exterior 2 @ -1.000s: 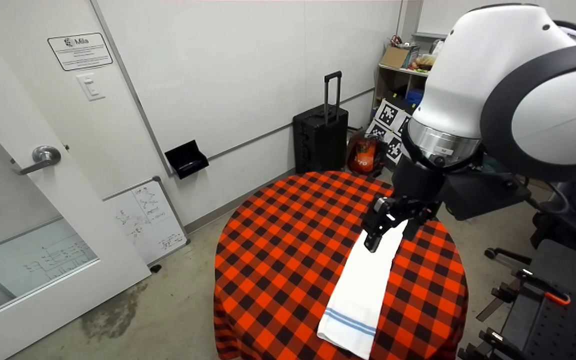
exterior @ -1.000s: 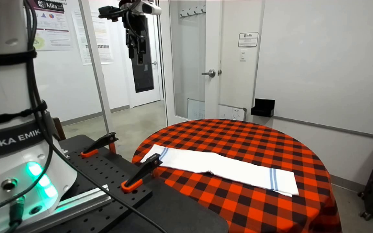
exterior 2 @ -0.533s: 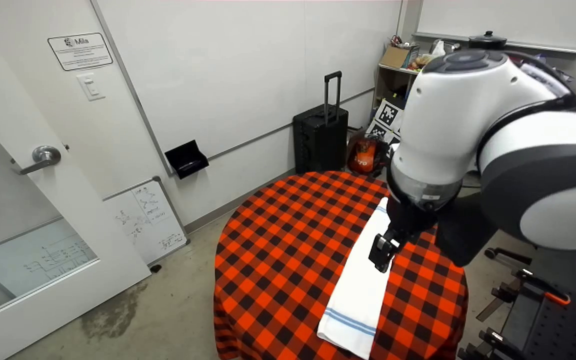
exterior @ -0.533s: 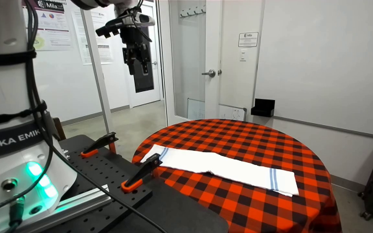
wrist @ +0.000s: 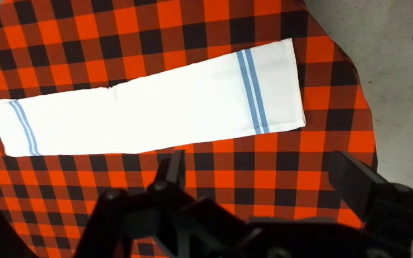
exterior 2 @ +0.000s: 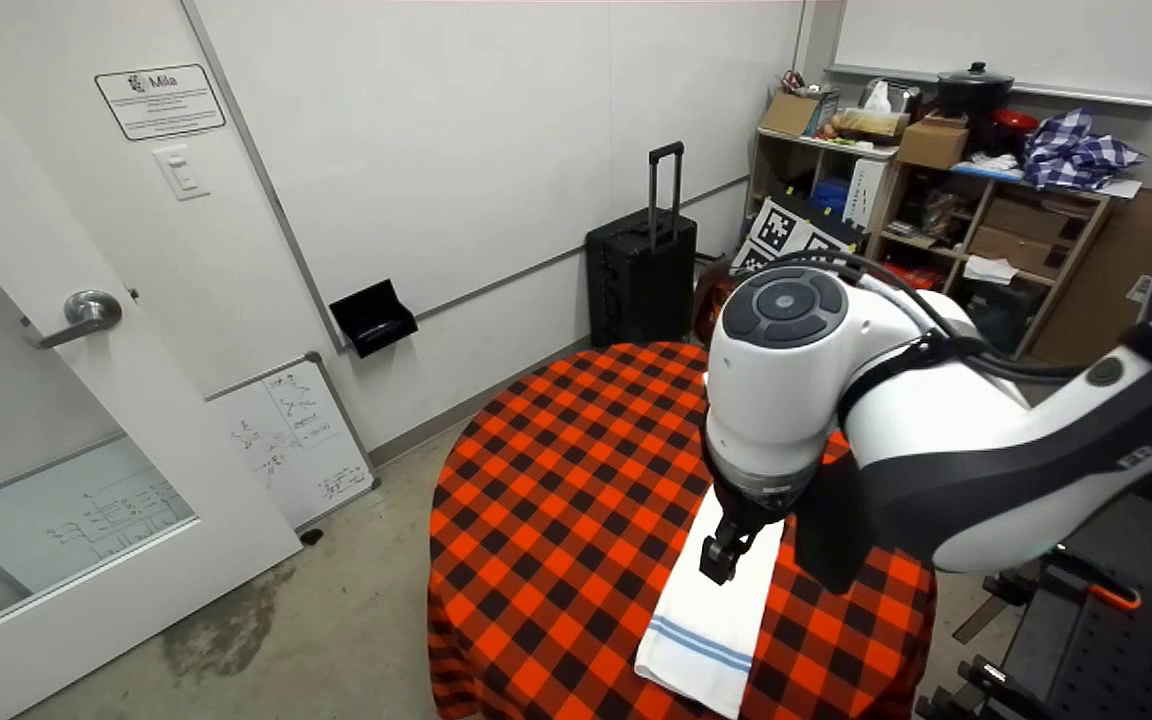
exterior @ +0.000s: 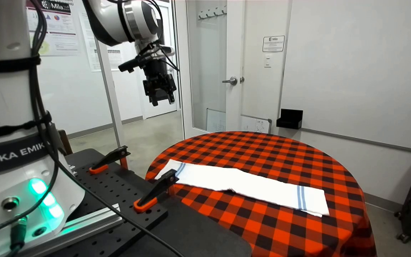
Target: Fold the towel on the table
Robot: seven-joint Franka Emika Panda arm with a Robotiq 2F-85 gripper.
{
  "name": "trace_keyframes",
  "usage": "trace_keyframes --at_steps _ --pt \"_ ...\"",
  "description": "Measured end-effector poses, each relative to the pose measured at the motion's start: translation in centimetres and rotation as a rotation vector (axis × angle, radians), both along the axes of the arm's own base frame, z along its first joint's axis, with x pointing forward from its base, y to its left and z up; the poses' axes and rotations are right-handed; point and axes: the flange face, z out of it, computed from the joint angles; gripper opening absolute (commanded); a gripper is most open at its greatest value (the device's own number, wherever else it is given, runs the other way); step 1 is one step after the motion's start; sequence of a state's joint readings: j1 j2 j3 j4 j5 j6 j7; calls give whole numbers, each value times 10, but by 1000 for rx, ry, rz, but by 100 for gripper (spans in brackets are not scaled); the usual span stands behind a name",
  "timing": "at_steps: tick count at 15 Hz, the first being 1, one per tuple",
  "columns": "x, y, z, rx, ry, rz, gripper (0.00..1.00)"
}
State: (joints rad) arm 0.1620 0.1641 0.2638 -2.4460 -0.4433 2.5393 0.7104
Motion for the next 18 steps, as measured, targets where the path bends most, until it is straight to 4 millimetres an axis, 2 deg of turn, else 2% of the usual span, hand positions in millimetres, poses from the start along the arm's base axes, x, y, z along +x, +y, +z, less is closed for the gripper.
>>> trace_keyframes --at_steps 3,6,12,18 --pt "18 1 -39 28 34 -20 100" --pt "29 13 -80 55 65 -31 100" --pt "32 43 -154 64 112 -11 100" --pt "34 53 -219 26 90 38 100"
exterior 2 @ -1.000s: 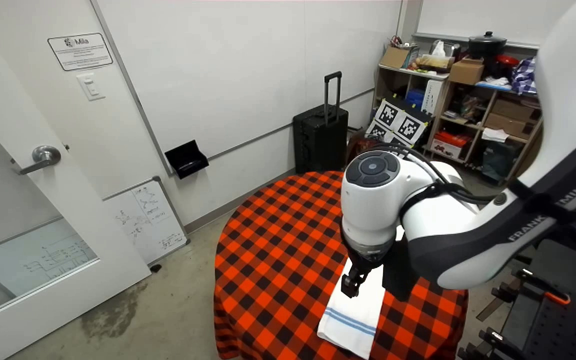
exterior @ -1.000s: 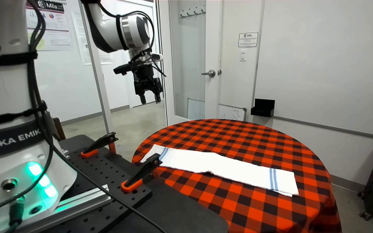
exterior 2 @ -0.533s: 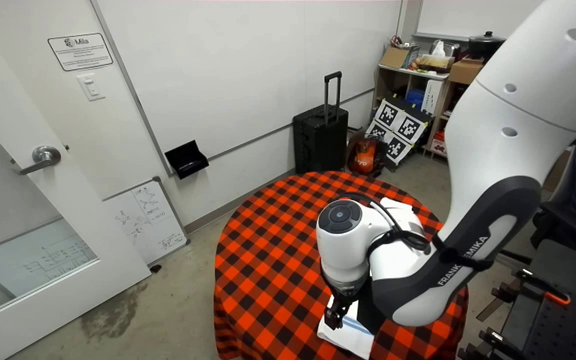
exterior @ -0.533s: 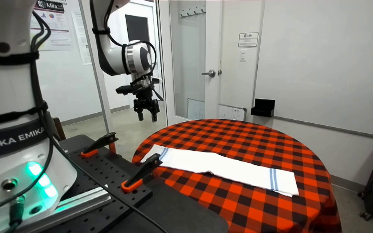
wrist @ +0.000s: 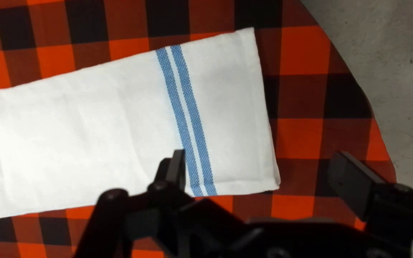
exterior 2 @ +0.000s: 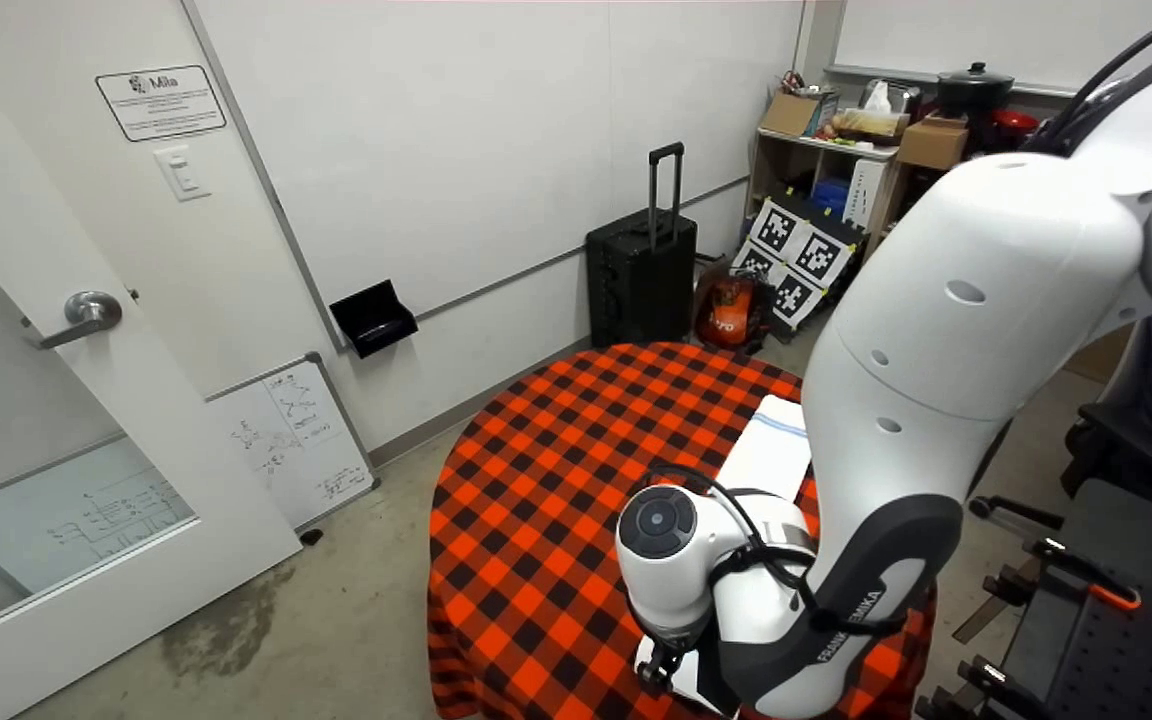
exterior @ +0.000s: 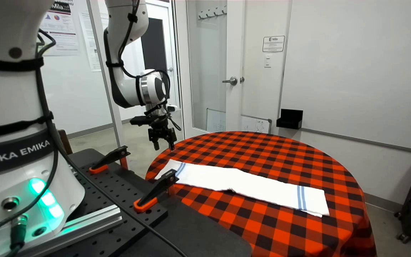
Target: Fold the towel on the table
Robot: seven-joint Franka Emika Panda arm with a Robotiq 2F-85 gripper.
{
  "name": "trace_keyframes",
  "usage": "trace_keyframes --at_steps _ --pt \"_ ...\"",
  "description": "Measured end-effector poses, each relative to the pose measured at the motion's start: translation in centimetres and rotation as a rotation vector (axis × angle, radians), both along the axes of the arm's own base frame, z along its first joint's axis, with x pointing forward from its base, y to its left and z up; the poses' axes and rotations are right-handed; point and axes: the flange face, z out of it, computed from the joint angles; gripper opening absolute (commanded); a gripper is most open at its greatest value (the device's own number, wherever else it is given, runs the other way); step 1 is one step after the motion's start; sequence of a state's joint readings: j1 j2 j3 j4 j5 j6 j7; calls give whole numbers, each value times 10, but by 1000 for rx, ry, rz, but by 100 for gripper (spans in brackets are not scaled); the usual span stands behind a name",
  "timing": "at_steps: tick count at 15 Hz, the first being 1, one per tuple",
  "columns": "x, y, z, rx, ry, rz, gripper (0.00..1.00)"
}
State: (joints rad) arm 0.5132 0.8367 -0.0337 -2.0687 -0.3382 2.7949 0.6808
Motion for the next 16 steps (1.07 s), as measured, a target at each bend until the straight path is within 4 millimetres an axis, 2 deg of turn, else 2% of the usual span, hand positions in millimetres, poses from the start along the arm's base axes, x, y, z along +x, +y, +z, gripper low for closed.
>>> trace_keyframes --at_steps 5,13,14,16 --pt "2 5 -43 5 12 1 100" --pt "13 -10 -83 16 10 -11 100" --pt "12 -12 -87 14 14 -13 75" --pt "12 -16 -93 11 20 -14 66"
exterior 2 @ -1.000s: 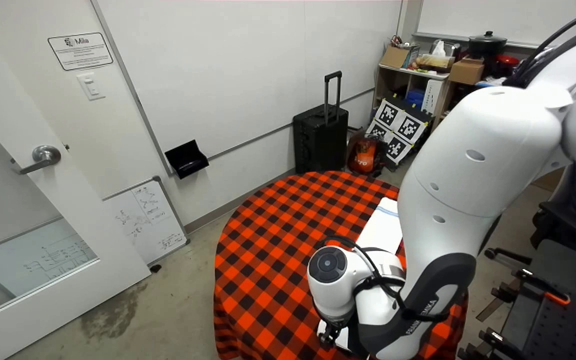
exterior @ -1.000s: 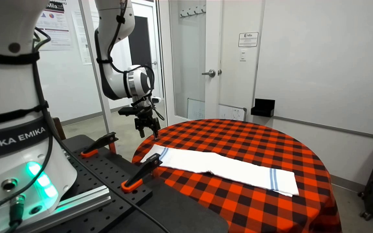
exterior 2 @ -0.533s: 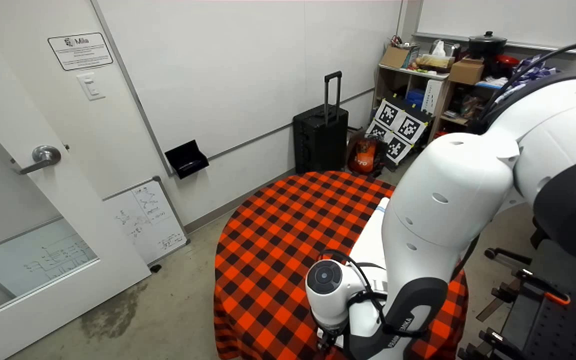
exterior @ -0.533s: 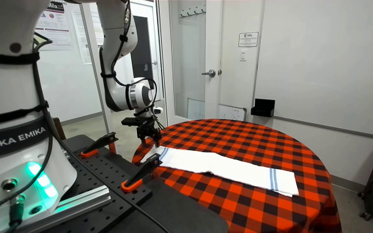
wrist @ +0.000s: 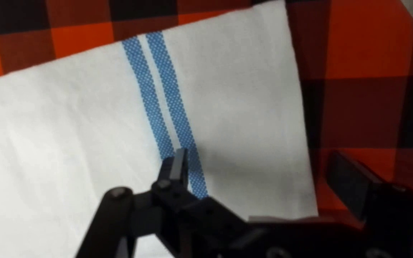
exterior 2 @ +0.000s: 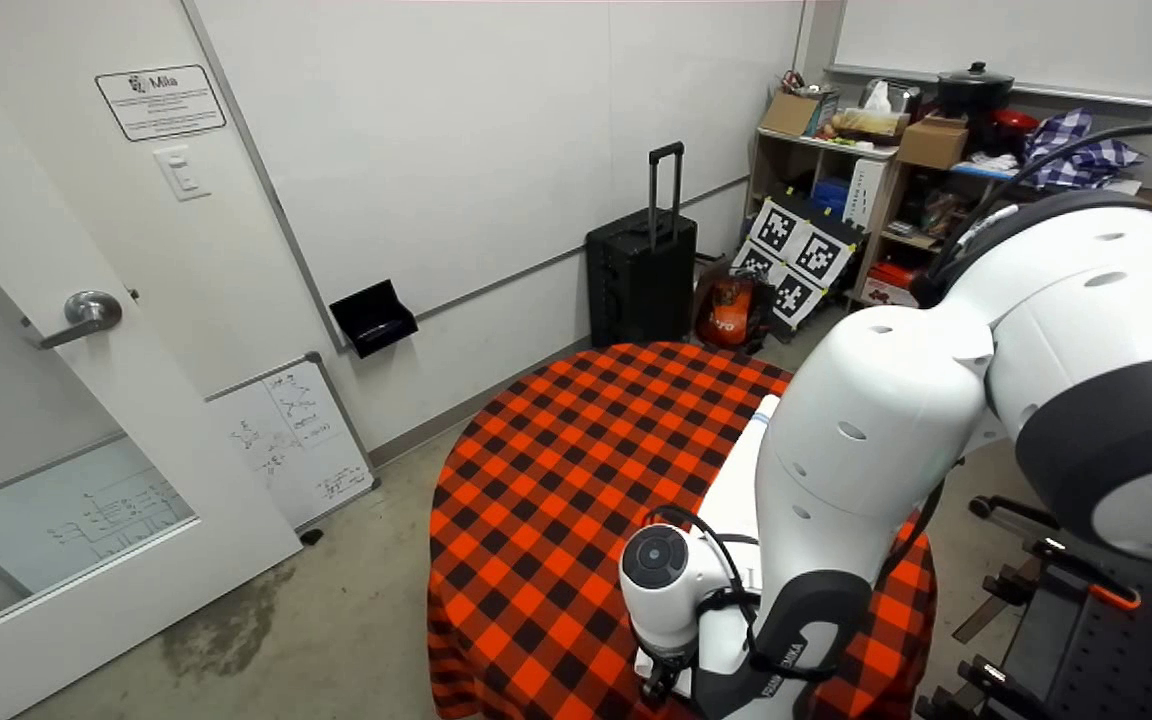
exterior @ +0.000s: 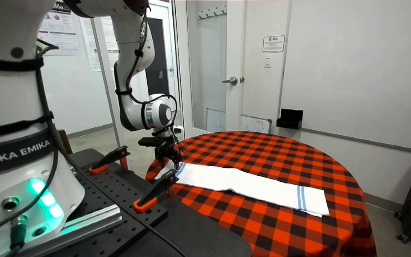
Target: Fold the towel on the table
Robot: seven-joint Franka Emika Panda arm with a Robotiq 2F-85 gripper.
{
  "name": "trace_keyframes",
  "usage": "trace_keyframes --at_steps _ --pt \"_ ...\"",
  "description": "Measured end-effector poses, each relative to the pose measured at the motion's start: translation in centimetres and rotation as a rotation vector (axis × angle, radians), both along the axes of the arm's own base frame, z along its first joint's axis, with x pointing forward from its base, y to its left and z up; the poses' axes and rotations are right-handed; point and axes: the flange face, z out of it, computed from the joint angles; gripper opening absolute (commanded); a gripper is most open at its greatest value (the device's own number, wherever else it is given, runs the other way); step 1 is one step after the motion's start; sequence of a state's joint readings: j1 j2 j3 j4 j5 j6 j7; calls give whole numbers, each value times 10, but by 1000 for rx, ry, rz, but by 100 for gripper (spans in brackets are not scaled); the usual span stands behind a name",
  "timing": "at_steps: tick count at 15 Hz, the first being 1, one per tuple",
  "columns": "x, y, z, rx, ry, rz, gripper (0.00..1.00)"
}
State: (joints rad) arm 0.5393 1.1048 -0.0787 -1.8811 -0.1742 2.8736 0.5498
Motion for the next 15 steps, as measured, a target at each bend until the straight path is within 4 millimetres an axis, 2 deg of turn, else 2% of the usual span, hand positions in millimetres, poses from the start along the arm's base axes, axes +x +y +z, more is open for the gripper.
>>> trace_keyframes --at_steps 6,9,12,15 --pt "6 -2 3 7 -12 -3 19" --pt "11 -1 8 5 -25 0 0" --pt "14 4 15 14 -34 -3 0" --pt "19 18 31 49 -48 -12 1"
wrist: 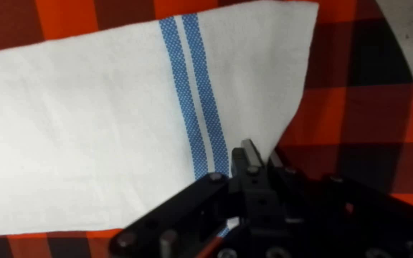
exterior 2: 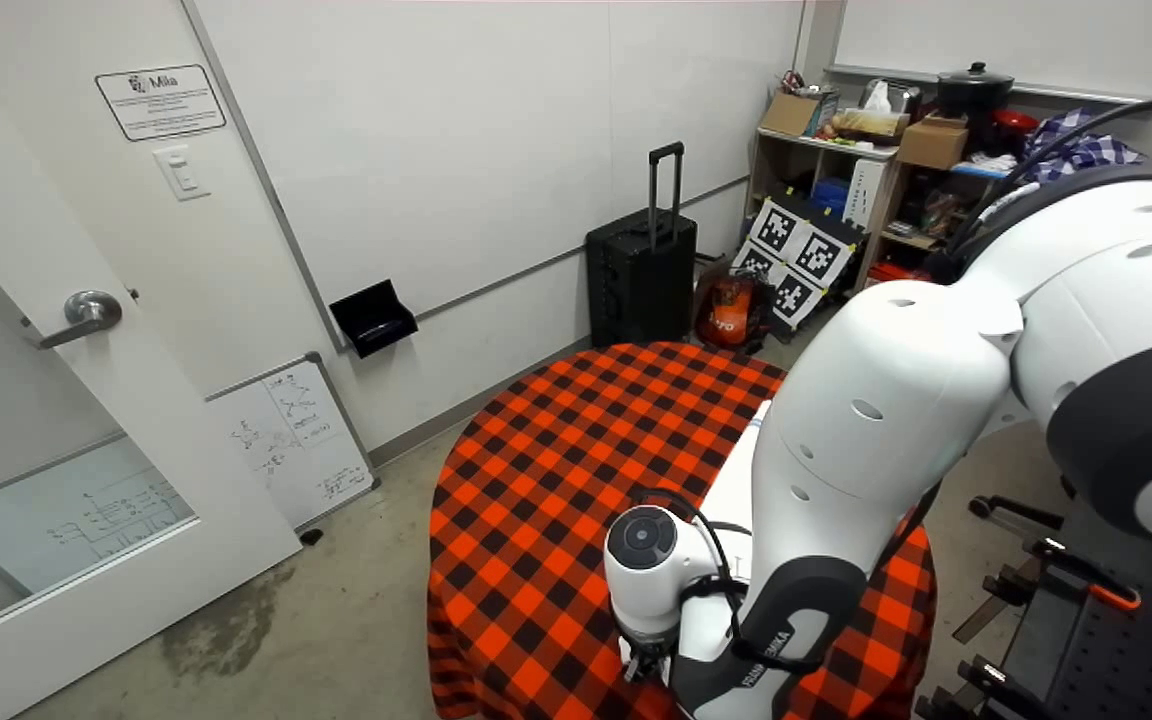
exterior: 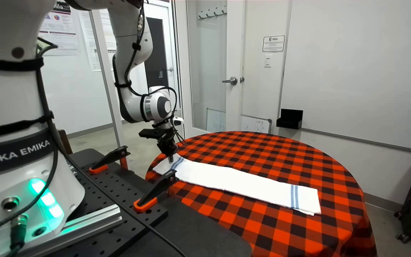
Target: Fold the towel on the table
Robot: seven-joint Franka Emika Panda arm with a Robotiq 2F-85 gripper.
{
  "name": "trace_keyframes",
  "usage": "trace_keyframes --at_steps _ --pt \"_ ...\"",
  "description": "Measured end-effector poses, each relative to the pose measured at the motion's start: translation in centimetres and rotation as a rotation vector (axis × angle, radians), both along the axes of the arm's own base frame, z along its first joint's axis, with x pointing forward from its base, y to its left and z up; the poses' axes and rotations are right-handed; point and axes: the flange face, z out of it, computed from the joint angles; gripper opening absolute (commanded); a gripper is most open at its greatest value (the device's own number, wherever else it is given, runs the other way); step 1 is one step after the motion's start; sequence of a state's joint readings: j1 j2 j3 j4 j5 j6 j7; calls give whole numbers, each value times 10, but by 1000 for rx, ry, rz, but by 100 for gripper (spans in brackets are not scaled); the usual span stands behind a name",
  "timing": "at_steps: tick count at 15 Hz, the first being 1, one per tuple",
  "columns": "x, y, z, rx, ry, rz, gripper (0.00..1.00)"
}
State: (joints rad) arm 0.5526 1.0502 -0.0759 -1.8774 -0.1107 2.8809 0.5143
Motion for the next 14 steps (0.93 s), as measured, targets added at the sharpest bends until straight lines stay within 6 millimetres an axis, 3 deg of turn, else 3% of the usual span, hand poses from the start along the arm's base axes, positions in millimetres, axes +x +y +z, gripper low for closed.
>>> trace_keyframes --at_steps 9,14 --pt "-4 90 95 195 -42 92 1" --pt "2 114 152 265 -82 146 1"
